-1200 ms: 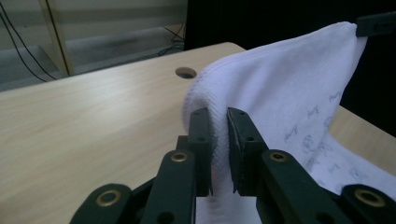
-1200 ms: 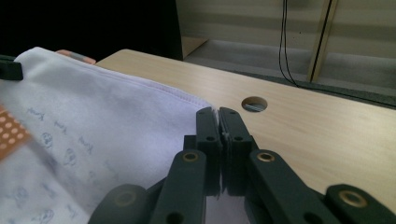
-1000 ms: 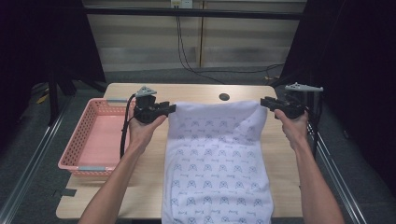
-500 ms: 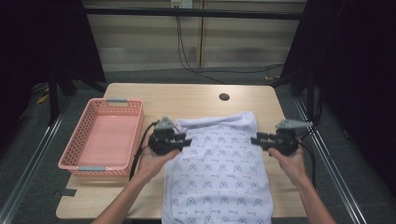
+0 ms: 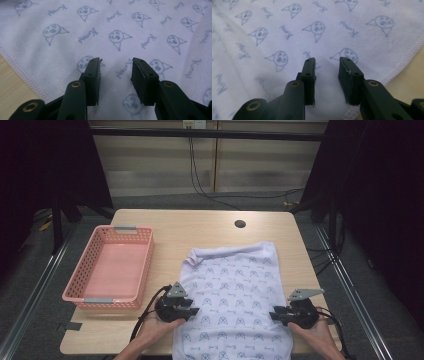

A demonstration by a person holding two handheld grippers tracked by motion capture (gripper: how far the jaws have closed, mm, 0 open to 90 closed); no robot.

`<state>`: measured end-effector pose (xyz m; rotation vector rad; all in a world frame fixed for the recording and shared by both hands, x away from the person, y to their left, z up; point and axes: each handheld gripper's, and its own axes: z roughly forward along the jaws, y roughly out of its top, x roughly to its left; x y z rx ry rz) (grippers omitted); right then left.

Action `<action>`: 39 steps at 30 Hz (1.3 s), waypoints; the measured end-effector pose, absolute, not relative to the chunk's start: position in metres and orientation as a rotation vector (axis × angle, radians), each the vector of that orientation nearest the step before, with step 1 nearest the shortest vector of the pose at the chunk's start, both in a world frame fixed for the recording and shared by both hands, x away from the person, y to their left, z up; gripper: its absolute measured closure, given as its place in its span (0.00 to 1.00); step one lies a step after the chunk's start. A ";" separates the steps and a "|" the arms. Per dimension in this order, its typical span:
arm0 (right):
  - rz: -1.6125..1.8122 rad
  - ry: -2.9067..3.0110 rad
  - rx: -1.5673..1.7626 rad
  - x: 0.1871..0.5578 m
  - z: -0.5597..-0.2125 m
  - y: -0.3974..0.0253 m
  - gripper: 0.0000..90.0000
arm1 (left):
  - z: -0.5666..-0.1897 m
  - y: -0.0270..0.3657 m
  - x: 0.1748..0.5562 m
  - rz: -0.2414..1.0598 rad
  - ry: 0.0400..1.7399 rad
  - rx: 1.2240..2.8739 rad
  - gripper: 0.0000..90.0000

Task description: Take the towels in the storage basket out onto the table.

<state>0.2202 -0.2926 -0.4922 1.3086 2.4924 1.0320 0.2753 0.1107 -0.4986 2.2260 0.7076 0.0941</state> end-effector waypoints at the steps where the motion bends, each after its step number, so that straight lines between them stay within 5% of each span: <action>1: 1.024 2.508 1.305 0.215 -0.491 -0.293 0.75 | -0.499 0.111 0.273 0.082 0.699 2.223 0.63; 18: 1.040 2.763 1.211 0.186 -0.483 -0.272 0.71 | -0.492 0.151 0.222 -0.187 0.672 2.259 0.73; 31: 1.120 2.525 1.212 0.244 -0.488 -0.269 0.69 | -0.459 0.124 0.331 0.056 0.966 2.000 0.69; 39: 1.121 2.525 1.234 0.244 -0.497 -0.274 0.69 | -0.467 0.124 0.372 0.117 1.126 2.099 0.63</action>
